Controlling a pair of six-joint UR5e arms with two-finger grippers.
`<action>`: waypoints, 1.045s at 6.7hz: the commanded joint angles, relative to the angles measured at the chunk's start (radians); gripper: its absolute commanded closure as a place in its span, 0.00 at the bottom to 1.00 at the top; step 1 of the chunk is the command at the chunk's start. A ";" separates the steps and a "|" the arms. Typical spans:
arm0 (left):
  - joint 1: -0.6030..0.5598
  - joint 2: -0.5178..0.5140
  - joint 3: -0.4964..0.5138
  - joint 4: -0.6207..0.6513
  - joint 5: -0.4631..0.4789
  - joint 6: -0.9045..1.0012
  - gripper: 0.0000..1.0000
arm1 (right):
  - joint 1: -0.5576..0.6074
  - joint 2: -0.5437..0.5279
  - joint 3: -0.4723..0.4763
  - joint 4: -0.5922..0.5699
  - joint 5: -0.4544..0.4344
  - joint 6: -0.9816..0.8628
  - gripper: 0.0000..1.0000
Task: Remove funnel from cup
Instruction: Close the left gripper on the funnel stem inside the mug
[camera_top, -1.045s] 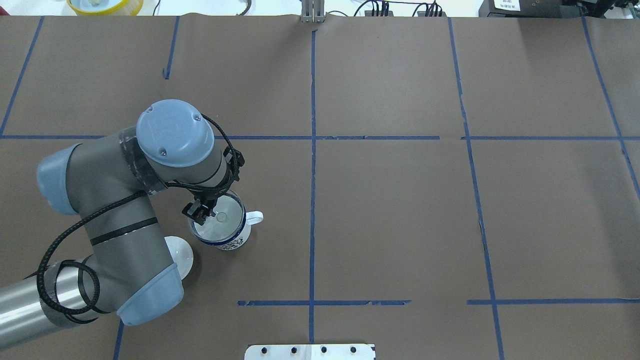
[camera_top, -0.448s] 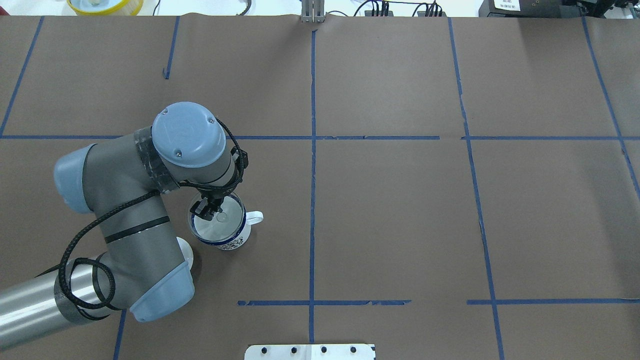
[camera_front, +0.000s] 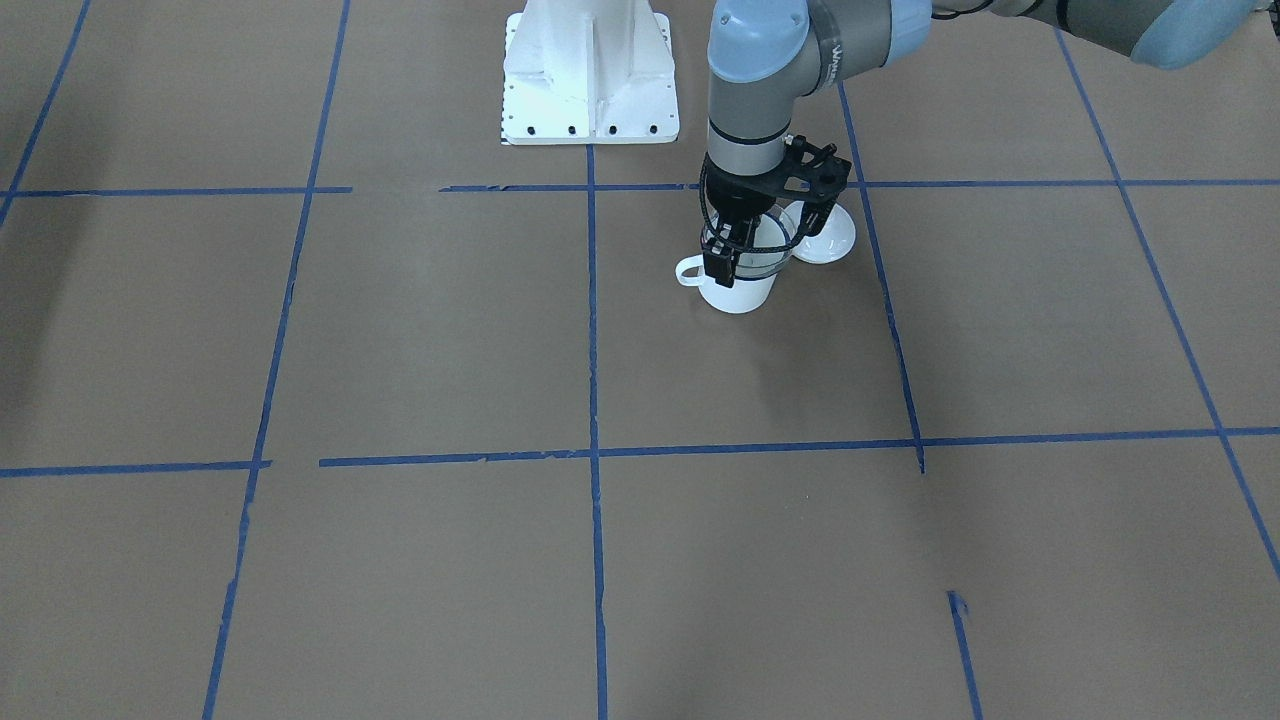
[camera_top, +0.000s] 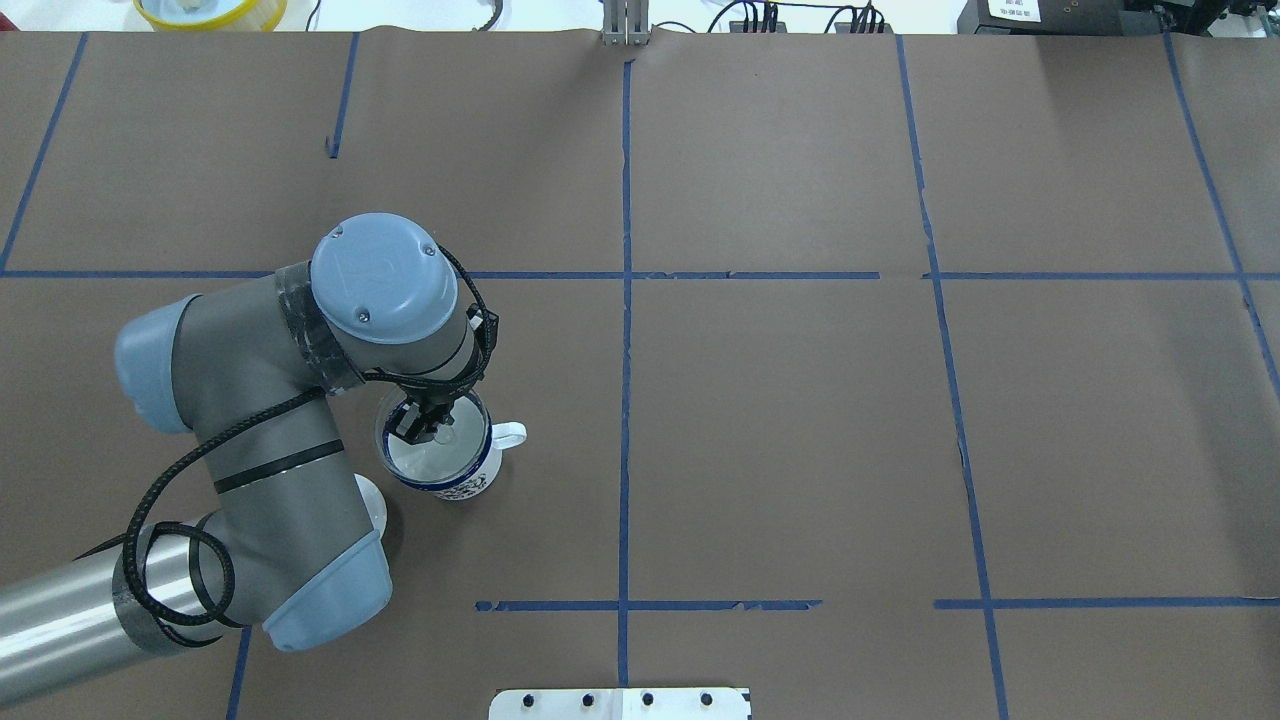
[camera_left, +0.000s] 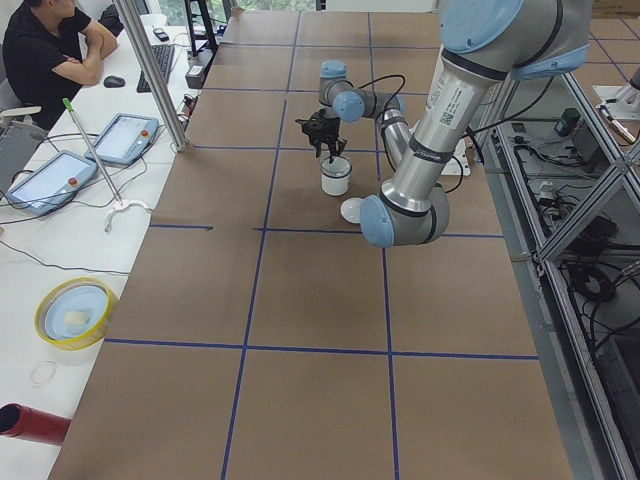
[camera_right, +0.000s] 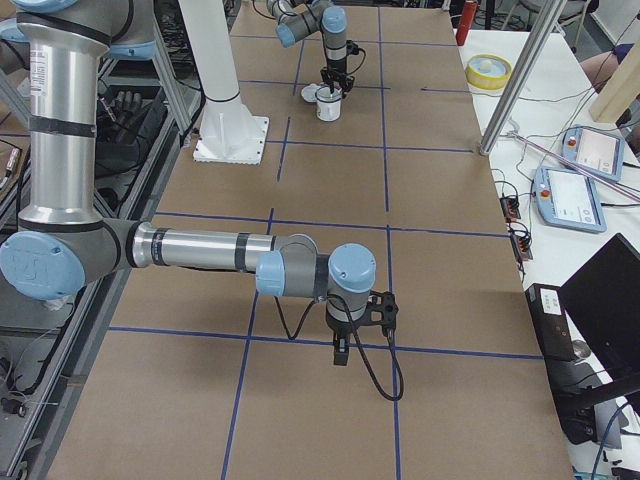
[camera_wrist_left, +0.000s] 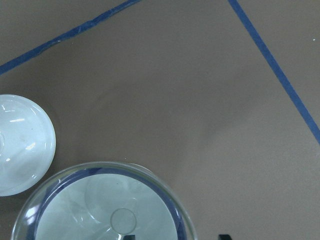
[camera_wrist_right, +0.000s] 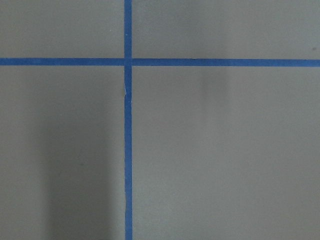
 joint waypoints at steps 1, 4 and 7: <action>0.001 0.000 -0.001 0.000 -0.001 -0.001 0.50 | 0.000 0.000 0.000 0.000 0.000 0.000 0.00; 0.003 0.000 -0.006 0.000 -0.001 -0.001 0.73 | 0.000 0.000 0.000 0.000 0.000 0.000 0.00; 0.000 0.000 -0.038 0.011 -0.004 0.002 1.00 | 0.000 0.000 -0.001 0.000 0.000 0.000 0.00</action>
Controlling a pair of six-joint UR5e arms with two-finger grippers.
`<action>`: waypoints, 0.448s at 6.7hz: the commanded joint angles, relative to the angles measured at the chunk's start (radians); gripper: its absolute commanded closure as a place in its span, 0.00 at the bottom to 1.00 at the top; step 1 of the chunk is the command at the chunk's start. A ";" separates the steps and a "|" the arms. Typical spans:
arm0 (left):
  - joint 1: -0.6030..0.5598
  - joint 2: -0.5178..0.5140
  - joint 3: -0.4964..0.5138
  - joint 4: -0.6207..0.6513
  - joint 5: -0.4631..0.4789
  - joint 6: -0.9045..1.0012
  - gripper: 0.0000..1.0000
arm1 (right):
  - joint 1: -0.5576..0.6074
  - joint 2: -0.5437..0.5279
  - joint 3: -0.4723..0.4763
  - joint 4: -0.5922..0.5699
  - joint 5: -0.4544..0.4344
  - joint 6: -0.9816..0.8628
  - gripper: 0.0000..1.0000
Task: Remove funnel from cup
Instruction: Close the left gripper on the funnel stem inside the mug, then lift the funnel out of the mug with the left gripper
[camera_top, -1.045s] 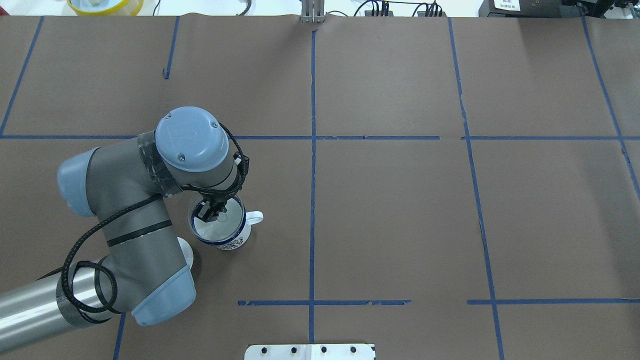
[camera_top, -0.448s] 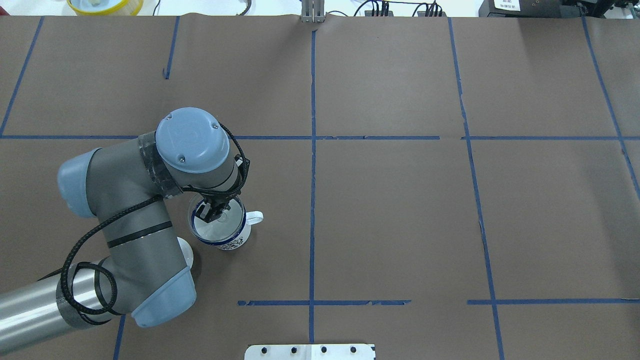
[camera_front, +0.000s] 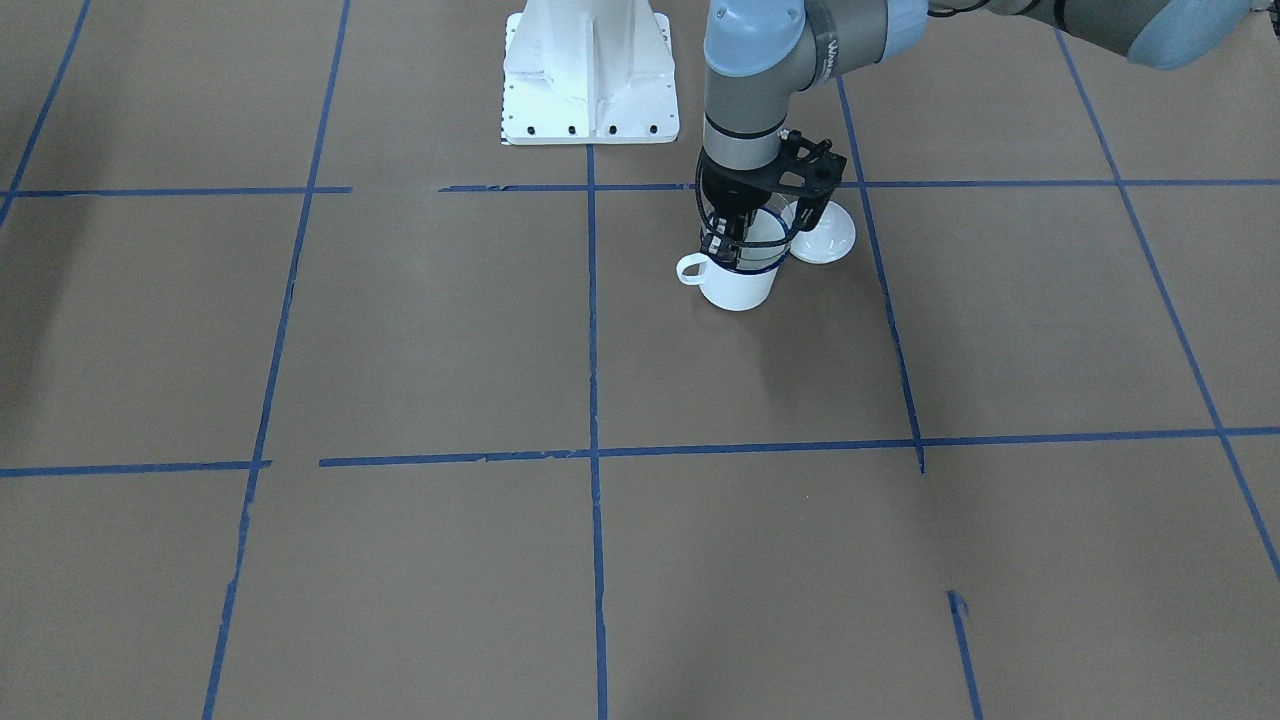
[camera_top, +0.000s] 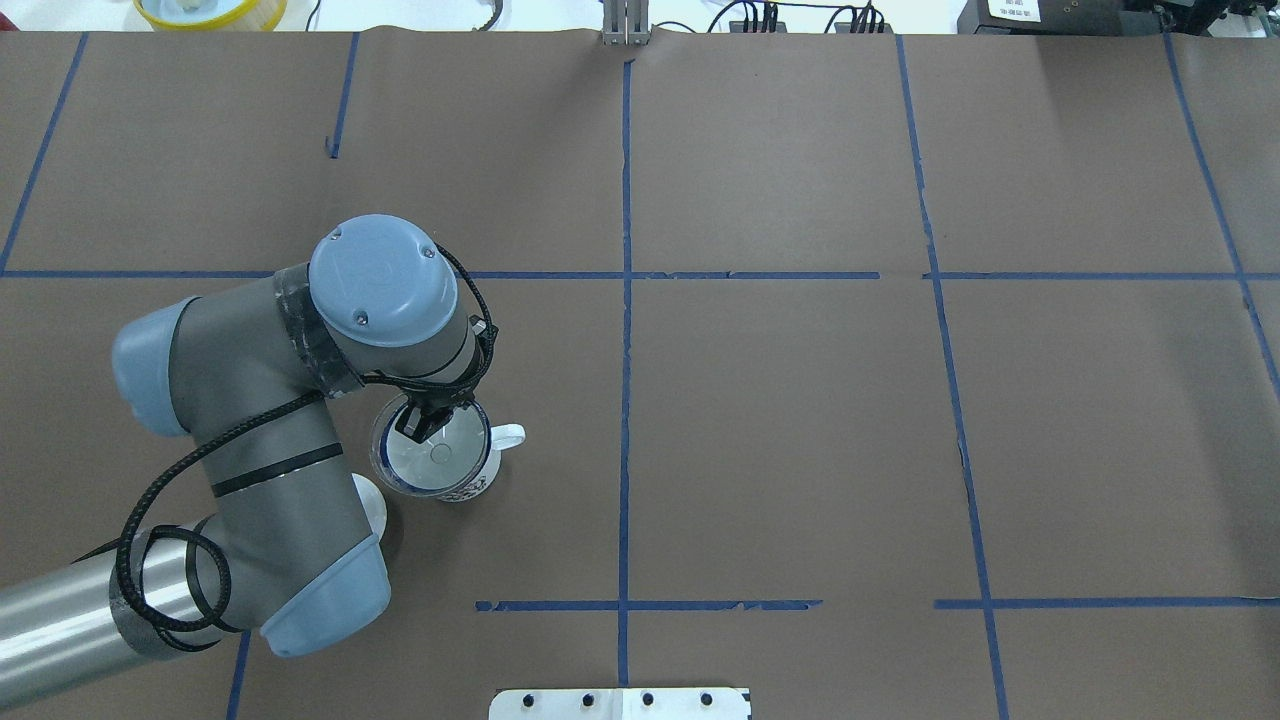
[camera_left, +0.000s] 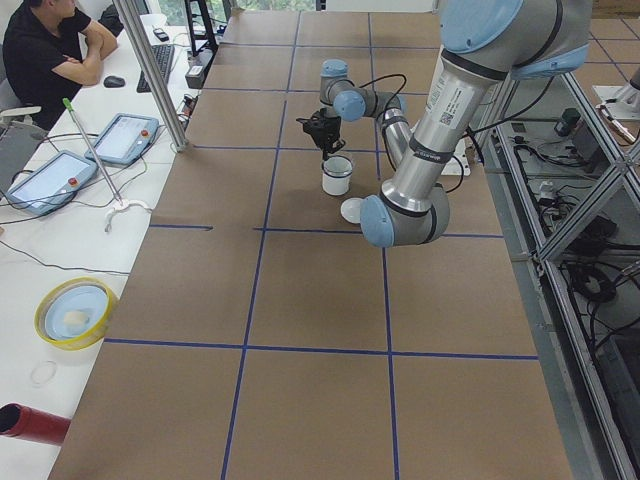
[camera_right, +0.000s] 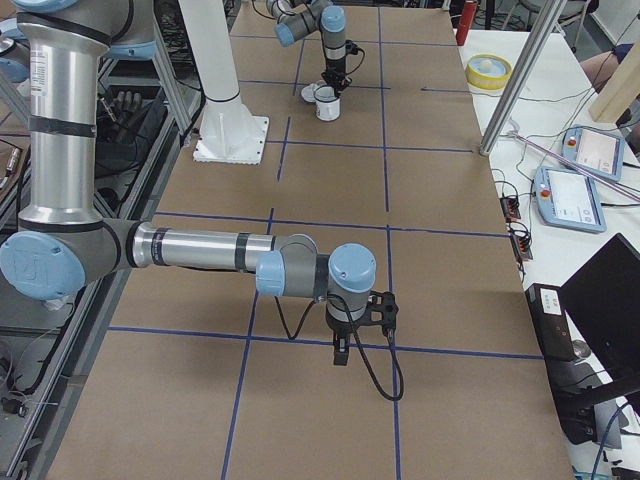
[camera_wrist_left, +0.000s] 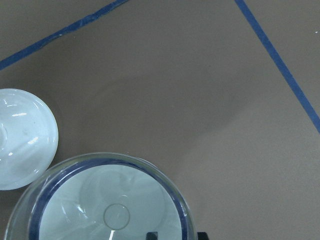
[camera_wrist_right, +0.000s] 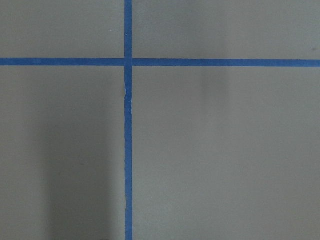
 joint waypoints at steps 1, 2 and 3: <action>-0.012 -0.006 -0.059 0.050 0.000 0.007 1.00 | 0.000 0.000 0.001 0.000 0.000 0.000 0.00; -0.031 -0.038 -0.105 0.129 0.005 0.021 1.00 | 0.000 0.000 0.001 0.000 0.000 0.000 0.00; -0.085 -0.063 -0.121 0.142 0.008 0.044 1.00 | 0.000 0.000 0.001 0.000 0.000 0.000 0.00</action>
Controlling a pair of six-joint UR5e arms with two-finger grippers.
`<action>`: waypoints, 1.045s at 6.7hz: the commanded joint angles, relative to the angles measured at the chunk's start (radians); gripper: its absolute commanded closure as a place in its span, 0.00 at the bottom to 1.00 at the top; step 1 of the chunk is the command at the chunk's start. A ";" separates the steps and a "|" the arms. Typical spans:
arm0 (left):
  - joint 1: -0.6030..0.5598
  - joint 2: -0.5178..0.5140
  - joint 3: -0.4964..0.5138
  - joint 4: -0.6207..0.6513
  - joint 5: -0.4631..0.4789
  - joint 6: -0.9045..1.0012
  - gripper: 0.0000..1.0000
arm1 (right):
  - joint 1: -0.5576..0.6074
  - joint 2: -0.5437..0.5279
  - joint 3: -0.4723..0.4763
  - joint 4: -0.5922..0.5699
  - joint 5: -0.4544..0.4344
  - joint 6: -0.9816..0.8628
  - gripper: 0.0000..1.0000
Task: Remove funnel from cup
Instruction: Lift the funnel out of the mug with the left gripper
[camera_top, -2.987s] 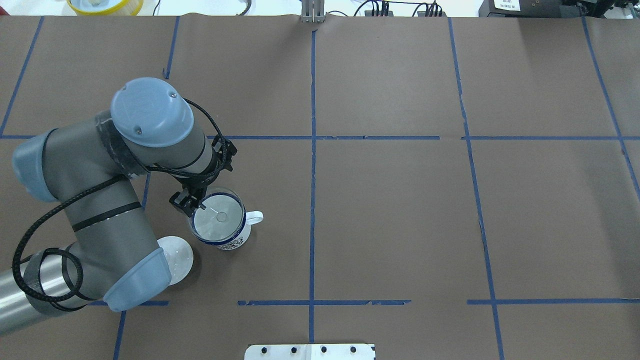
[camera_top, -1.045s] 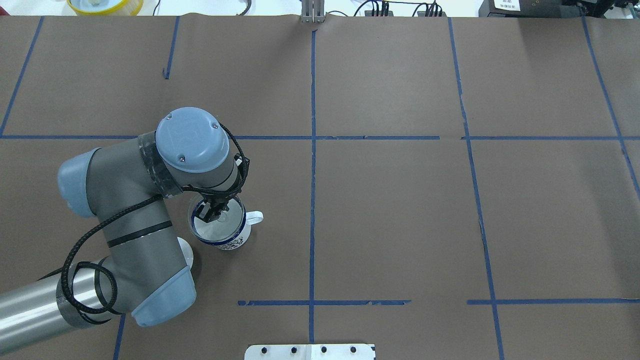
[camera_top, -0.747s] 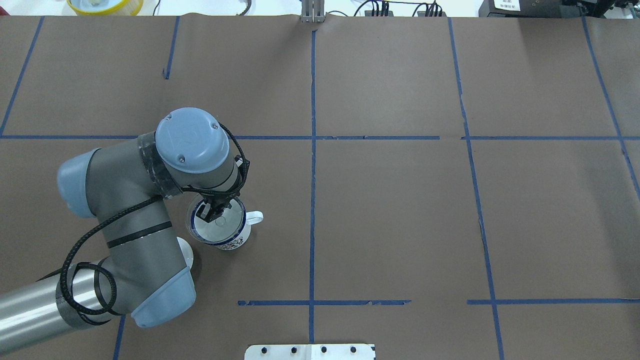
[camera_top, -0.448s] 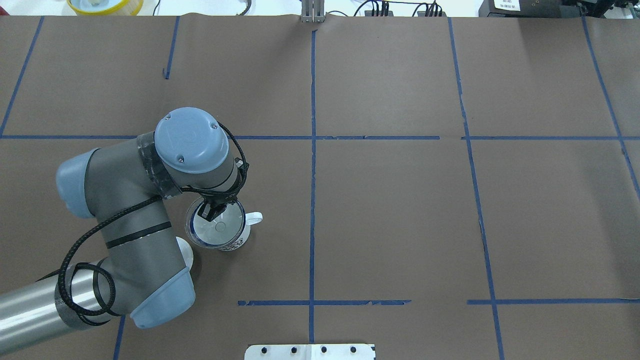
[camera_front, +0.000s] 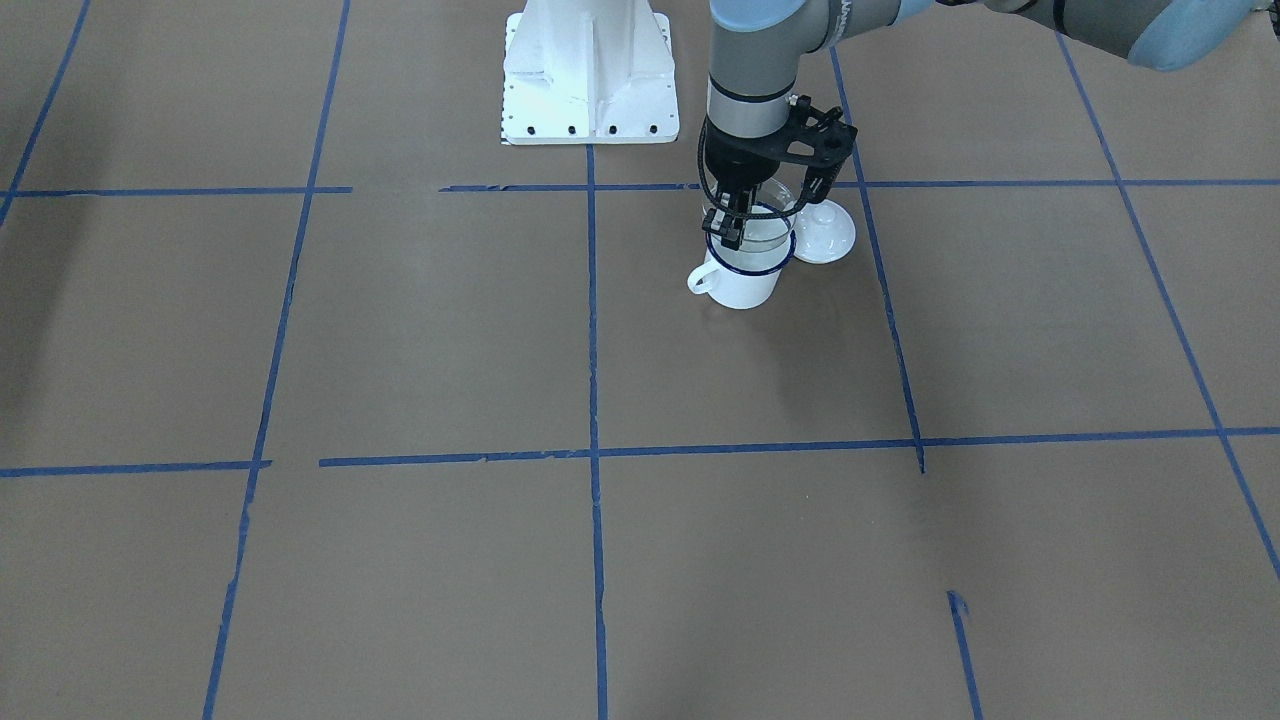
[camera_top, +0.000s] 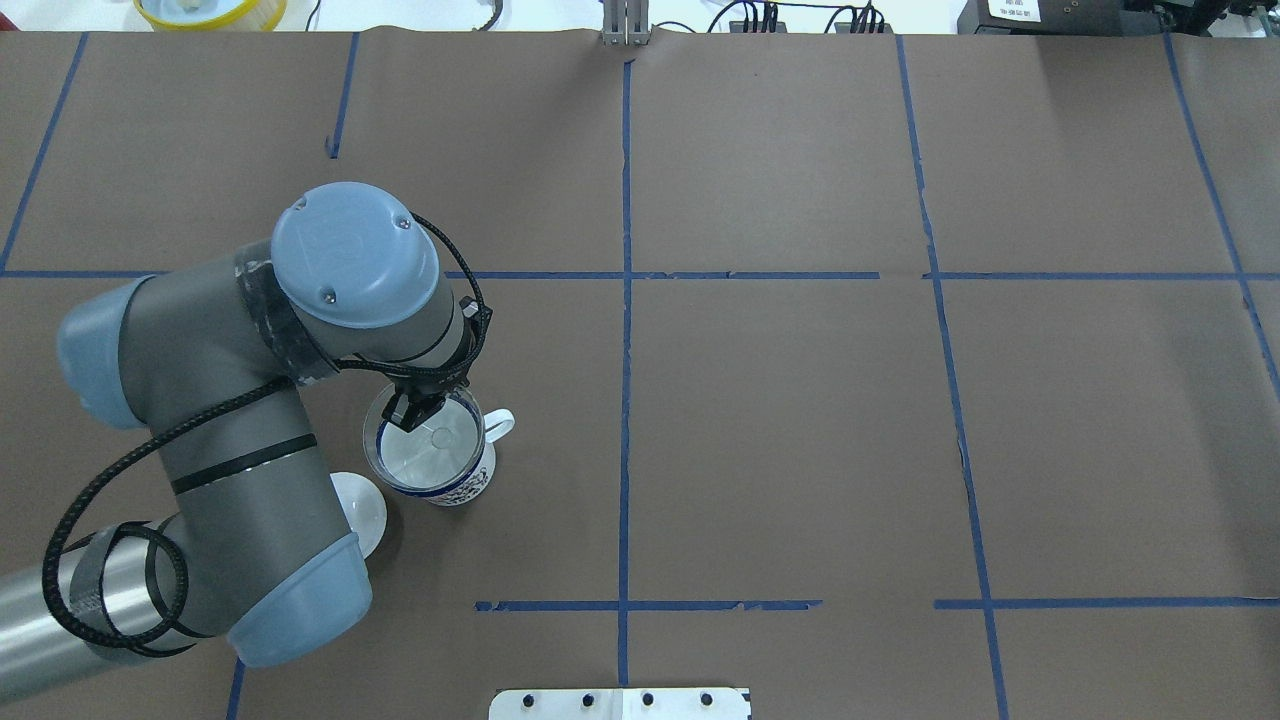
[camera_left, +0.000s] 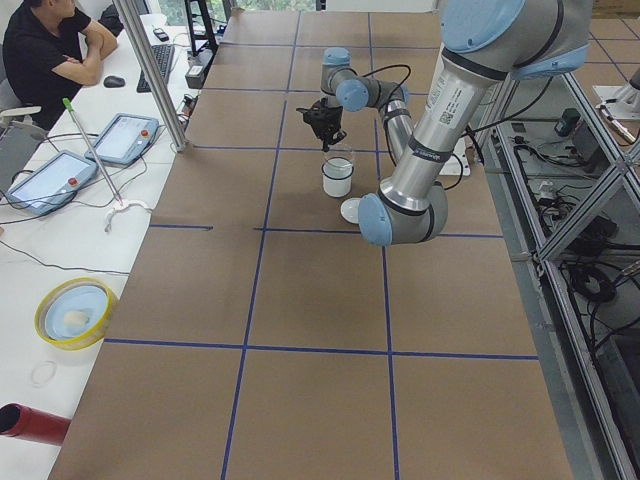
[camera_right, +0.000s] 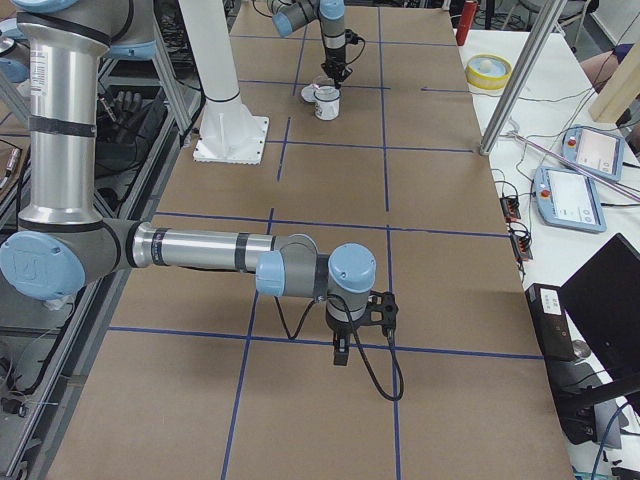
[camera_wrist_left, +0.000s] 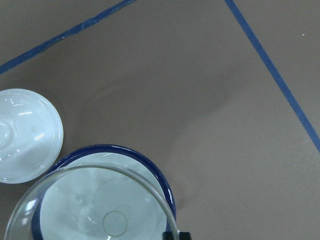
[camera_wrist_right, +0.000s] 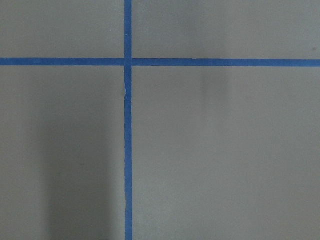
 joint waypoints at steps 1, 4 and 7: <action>-0.081 -0.046 -0.028 0.031 0.045 0.057 1.00 | 0.000 0.000 0.000 0.000 0.000 0.000 0.00; -0.224 -0.005 0.144 -0.432 0.104 0.079 1.00 | 0.000 0.000 0.000 0.000 0.000 0.000 0.00; -0.278 0.027 0.496 -0.999 0.111 0.076 1.00 | 0.000 0.000 0.000 0.000 0.000 0.000 0.00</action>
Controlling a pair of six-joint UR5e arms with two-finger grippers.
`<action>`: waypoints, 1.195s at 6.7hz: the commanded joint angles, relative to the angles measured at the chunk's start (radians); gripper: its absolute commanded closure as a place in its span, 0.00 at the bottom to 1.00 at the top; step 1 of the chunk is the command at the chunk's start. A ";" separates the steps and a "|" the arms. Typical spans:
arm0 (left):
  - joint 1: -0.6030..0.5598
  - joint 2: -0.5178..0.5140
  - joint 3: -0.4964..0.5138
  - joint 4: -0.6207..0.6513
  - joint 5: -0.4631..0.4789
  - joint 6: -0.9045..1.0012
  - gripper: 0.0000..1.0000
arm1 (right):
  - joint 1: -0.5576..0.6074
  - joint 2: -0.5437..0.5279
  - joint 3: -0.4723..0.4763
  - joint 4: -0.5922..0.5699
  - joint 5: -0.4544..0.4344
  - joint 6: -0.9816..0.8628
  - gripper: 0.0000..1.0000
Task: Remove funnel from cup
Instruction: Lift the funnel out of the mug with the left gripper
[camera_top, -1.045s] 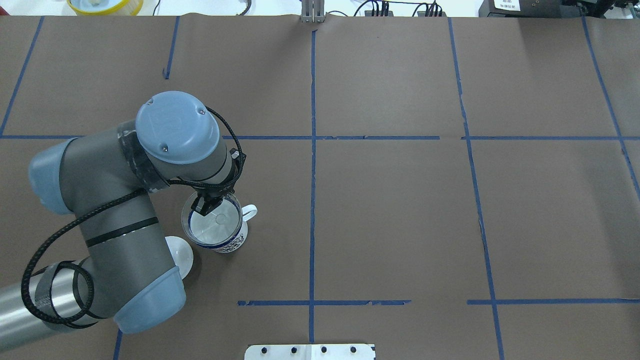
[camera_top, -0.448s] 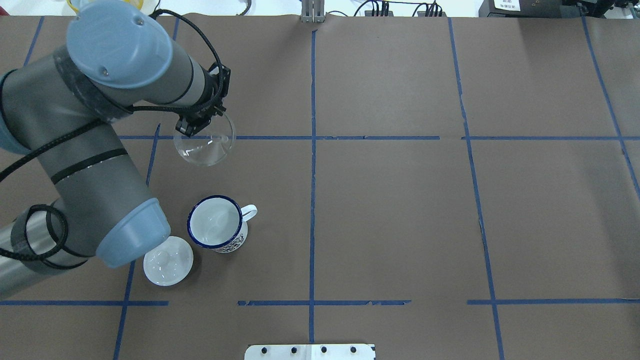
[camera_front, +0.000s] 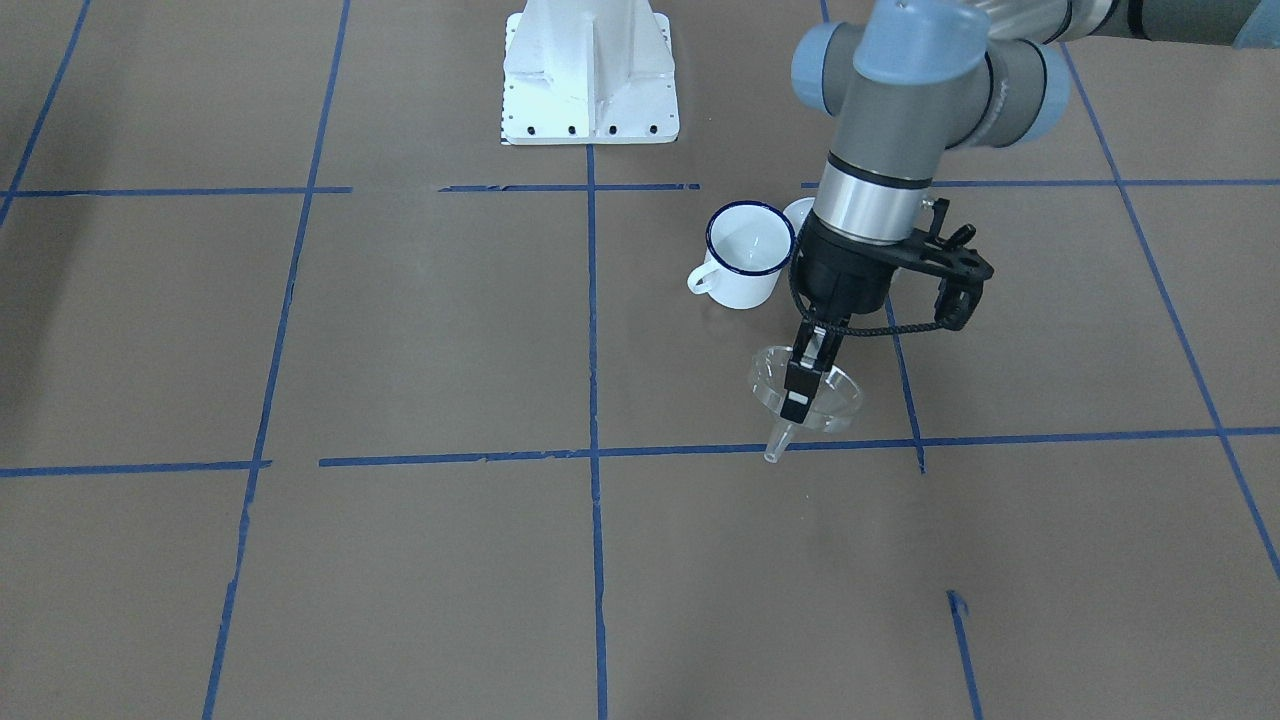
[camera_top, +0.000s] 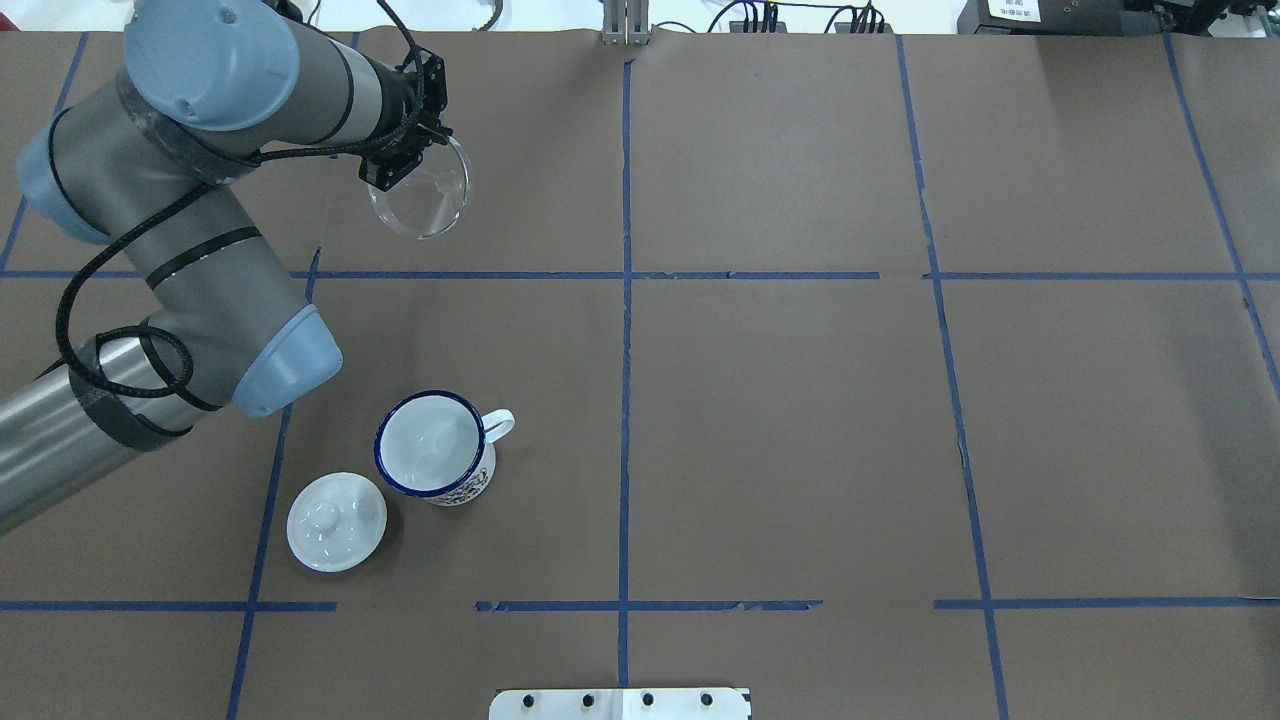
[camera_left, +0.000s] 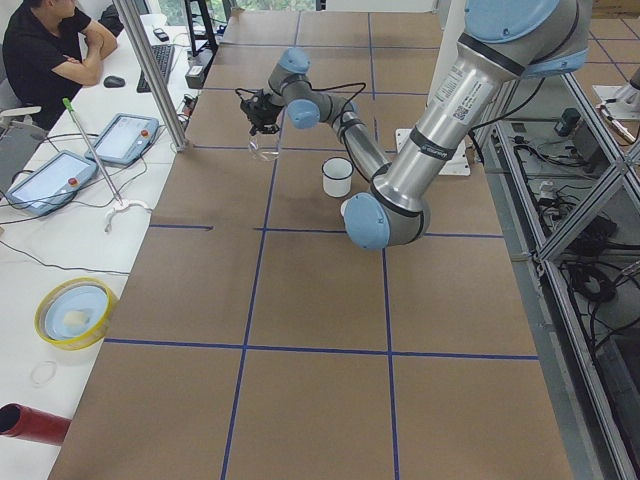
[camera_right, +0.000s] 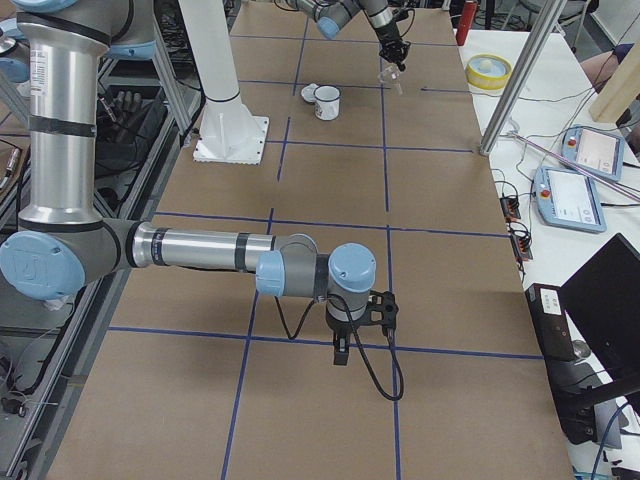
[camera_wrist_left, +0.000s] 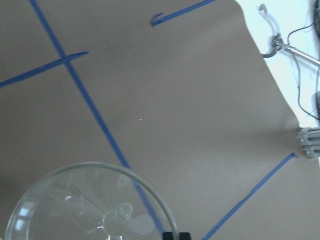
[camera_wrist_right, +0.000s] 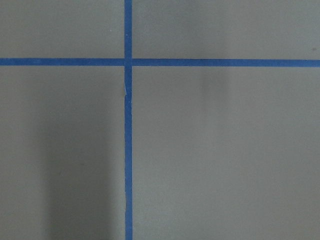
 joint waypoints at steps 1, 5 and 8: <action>-0.019 0.028 0.241 -0.423 0.068 -0.011 1.00 | 0.000 0.000 0.000 0.000 0.000 0.000 0.00; -0.007 0.106 0.288 -0.676 0.077 -0.014 1.00 | 0.000 0.000 0.000 0.000 0.000 0.000 0.00; 0.044 0.111 0.354 -0.801 0.141 -0.015 1.00 | 0.000 0.000 0.000 0.000 0.000 0.000 0.00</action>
